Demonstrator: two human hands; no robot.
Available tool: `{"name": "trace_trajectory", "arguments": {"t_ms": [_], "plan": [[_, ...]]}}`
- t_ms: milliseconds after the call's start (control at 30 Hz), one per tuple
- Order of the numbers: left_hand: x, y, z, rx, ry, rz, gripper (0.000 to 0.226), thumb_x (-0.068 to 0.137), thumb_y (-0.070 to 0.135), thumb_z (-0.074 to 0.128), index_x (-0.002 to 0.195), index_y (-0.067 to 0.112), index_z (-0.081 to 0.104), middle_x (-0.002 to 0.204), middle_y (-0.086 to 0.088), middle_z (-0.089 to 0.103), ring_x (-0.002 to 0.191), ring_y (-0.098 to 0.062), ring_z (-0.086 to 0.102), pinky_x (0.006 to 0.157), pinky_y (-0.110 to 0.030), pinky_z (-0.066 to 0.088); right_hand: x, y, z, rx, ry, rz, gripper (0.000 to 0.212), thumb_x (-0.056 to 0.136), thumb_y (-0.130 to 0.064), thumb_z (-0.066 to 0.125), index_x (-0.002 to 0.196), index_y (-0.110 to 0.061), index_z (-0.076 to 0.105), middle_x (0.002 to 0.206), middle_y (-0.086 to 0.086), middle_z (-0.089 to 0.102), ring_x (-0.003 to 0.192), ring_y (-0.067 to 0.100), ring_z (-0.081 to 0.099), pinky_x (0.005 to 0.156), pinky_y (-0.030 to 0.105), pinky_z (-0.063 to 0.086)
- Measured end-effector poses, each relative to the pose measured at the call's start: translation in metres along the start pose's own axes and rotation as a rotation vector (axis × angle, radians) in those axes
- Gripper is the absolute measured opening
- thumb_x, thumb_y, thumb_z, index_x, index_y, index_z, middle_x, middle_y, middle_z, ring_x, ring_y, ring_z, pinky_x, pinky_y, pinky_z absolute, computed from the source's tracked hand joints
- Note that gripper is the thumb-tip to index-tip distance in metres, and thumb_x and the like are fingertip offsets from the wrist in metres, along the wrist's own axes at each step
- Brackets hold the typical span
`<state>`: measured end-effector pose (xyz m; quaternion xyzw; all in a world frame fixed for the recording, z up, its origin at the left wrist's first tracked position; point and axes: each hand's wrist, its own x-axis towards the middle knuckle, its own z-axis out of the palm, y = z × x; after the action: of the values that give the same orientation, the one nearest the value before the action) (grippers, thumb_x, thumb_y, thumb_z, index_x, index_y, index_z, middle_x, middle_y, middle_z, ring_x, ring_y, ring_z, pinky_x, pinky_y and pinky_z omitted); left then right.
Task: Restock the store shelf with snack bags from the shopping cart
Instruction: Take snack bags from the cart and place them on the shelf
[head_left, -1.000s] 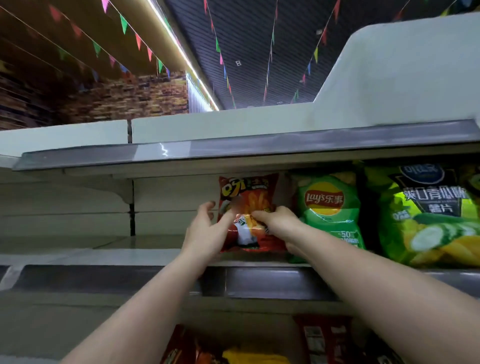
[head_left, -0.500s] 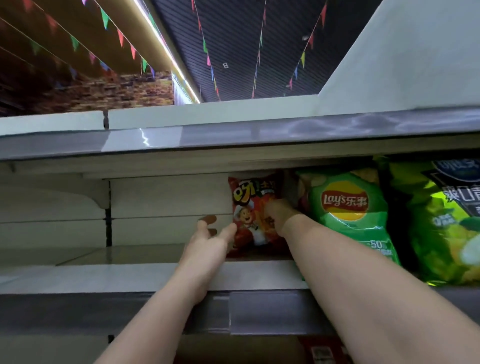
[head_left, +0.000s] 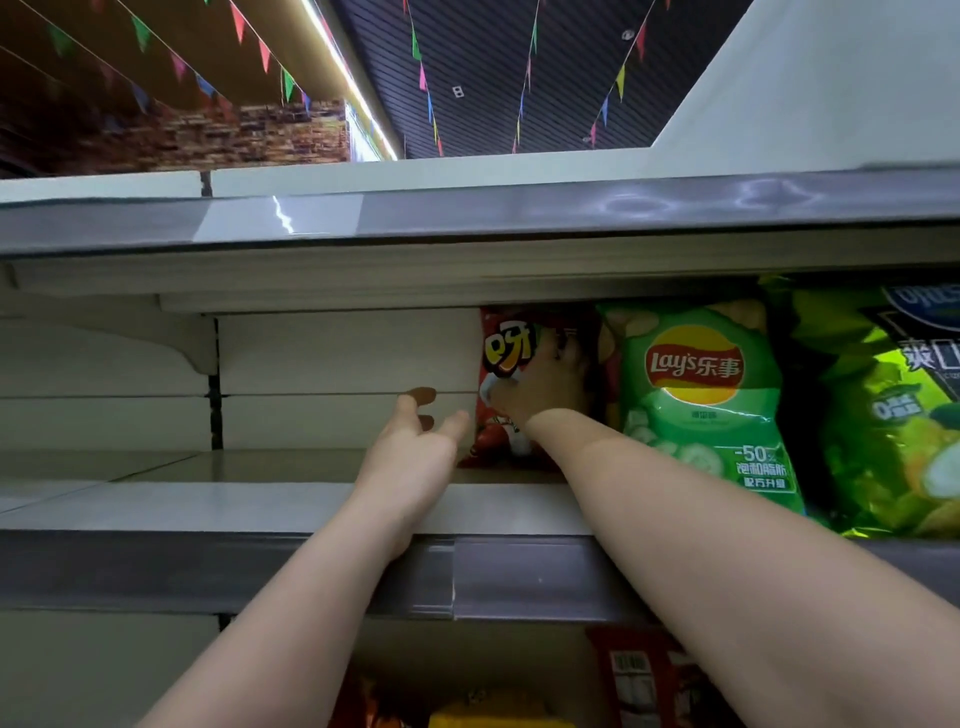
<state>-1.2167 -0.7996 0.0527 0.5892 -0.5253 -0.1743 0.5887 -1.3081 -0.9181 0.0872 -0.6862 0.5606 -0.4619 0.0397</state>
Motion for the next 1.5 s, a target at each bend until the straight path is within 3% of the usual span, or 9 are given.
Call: {"name": "trace_trajectory", "arguments": {"t_ms": [200,367,500,600,867,967,1100,1300,1500], "plan": [[0.001,-0.002,0.001,0.031,0.032,0.010,0.054,0.096,0.037,0.049,0.145,0.023,0.032,0.142,-0.005,0.047,0.130,-0.025,0.043,0.108,-0.035,0.032,-0.001,0.004,-0.006,-0.255,-0.150,-0.102,0.075,0.088,-0.011,0.057,0.149,-0.020,0.014,0.156,0.011,-0.006,0.143,0.035,-0.006,0.112,0.050,0.024],[0.001,-0.001,0.000,0.011,0.044,0.001,0.050,0.097,0.035,0.047,0.144,0.024,0.034,0.142,-0.005,0.046,0.130,-0.025,0.042,0.105,-0.033,0.032,-0.009,-0.006,-0.007,-0.325,-0.139,-0.065,0.065,0.092,-0.019,0.052,0.147,-0.013,0.018,0.155,0.015,0.002,0.143,0.035,0.001,0.113,0.047,0.026],[-0.003,0.001,0.000,0.012,0.080,0.042,0.039,0.097,0.032,0.048,0.135,0.025,0.043,0.133,-0.006,0.052,0.120,-0.023,0.047,0.092,-0.027,0.033,-0.022,-0.012,-0.013,-0.220,-0.329,-0.068,0.038,0.093,-0.014,0.051,0.130,-0.005,0.045,0.136,0.016,0.044,0.125,0.031,0.044,0.098,0.035,0.041],[-0.007,0.004,0.000,0.043,0.143,0.101,0.033,0.097,0.026,0.049,0.130,0.022,0.048,0.125,-0.008,0.056,0.114,-0.024,0.051,0.090,-0.027,0.037,-0.046,-0.013,-0.032,-0.137,-0.289,-0.107,0.025,0.094,-0.011,0.046,0.117,-0.005,0.055,0.119,0.013,0.058,0.107,0.027,0.057,0.080,0.029,0.046],[-0.070,0.014,-0.005,0.062,0.260,0.379,0.024,0.096,0.016,0.051,0.120,0.015,0.053,0.114,0.001,0.057,0.108,-0.013,0.053,0.094,-0.025,0.043,-0.139,-0.002,-0.093,0.080,-0.236,-0.389,0.046,0.086,-0.019,0.058,0.131,-0.021,0.049,0.133,0.006,0.050,0.120,0.022,0.048,0.096,0.026,0.036],[-0.112,-0.005,-0.008,-0.019,0.217,0.302,0.016,0.095,0.013,0.051,0.110,0.019,0.052,0.100,0.008,0.055,0.095,-0.007,0.053,0.084,-0.016,0.043,-0.182,0.011,-0.102,0.155,-0.270,-0.462,0.043,0.086,-0.017,0.059,0.128,-0.020,0.053,0.129,0.002,0.055,0.119,0.015,0.050,0.095,0.021,0.036],[-0.171,-0.046,-0.017,-0.075,0.224,0.166,0.021,0.092,0.010,0.054,0.094,0.030,0.051,0.090,0.011,0.056,0.091,-0.008,0.055,0.088,-0.025,0.045,-0.242,0.030,-0.100,0.277,-0.366,-0.482,0.037,0.086,-0.016,0.059,0.122,-0.022,0.057,0.114,-0.009,0.056,0.112,0.006,0.051,0.091,0.018,0.037],[-0.262,-0.107,-0.028,0.007,0.167,-0.156,0.016,0.094,0.010,0.052,0.104,0.022,0.053,0.098,0.004,0.060,0.098,-0.011,0.057,0.083,-0.022,0.047,-0.330,0.066,-0.078,0.355,-0.517,-0.468,0.033,0.084,-0.011,0.061,0.115,-0.023,0.062,0.106,-0.011,0.054,0.099,0.002,0.051,0.088,0.013,0.037],[-0.345,-0.167,-0.023,0.147,0.132,-0.462,0.011,0.096,0.015,0.051,0.105,0.020,0.054,0.096,0.005,0.056,0.096,-0.011,0.052,0.075,-0.017,0.041,-0.409,0.127,-0.043,0.313,-0.879,-0.375,0.032,0.088,-0.012,0.057,0.118,-0.021,0.059,0.108,-0.011,0.050,0.106,0.008,0.051,0.091,0.020,0.039]]}}
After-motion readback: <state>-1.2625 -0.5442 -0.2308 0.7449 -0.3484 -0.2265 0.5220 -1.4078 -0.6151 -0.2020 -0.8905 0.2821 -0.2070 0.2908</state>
